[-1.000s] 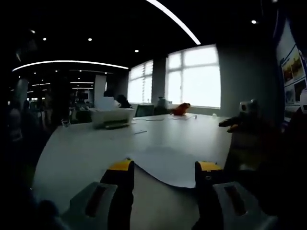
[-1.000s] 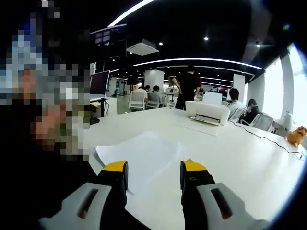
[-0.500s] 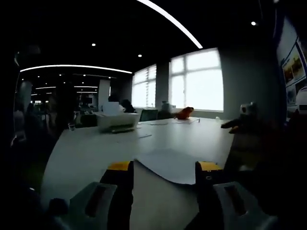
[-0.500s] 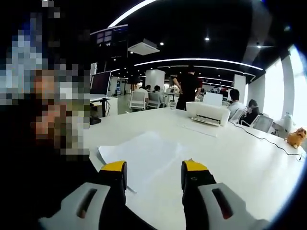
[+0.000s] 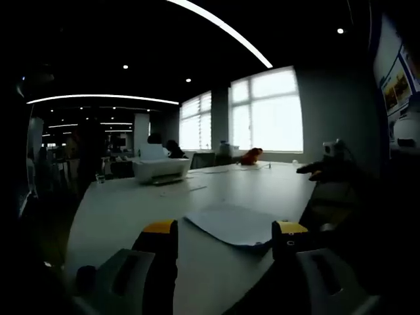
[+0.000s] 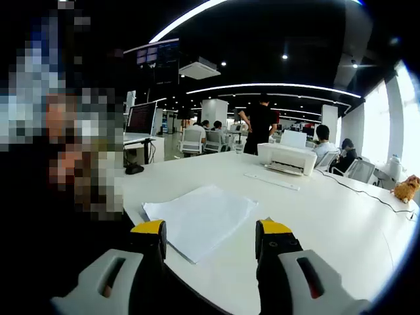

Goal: Organize the stack of printing papers by aligning and flattening the scattered papers on the table

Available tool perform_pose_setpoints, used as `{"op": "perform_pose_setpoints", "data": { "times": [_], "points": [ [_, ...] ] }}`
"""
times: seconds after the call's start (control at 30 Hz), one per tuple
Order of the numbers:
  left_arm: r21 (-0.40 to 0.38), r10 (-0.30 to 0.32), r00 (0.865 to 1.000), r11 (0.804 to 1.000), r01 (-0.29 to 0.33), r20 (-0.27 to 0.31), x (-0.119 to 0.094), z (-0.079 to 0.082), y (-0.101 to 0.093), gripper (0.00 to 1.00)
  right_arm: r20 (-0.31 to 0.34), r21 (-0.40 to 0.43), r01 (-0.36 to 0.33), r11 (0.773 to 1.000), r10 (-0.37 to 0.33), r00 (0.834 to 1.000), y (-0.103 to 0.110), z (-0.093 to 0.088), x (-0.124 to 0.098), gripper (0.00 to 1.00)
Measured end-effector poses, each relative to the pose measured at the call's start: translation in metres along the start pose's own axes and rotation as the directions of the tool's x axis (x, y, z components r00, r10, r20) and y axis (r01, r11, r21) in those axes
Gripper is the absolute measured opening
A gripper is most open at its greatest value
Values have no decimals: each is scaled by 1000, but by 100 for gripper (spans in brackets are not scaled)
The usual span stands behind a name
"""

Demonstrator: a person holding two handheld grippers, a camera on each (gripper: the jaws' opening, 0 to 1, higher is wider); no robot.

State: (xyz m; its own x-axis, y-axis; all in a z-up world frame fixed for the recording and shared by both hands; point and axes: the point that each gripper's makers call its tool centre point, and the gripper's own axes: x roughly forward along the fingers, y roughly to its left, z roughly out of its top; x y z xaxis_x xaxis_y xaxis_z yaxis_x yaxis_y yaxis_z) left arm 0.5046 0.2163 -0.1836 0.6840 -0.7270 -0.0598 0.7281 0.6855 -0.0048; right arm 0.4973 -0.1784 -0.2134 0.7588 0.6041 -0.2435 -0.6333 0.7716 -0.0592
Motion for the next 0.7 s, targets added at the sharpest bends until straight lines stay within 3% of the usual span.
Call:
{"op": "perform_pose_setpoints", "data": {
  "times": [0.2,0.4,0.7],
  "points": [
    [2,8,1000,1000,-8,11,-9,9,-8,66,29,27,1,1000,-1,1000,-1,3,-16,51],
    [5,18,1000,1000,-18,4,-20,6,-17,67,47,34,4,999,-6,999,-4,5,-30,53],
    [4,43,999,999,-43,-4,-34,8,-16,67,46,34,-25,999,24,999,8,5,-49,57]
  ]
}}
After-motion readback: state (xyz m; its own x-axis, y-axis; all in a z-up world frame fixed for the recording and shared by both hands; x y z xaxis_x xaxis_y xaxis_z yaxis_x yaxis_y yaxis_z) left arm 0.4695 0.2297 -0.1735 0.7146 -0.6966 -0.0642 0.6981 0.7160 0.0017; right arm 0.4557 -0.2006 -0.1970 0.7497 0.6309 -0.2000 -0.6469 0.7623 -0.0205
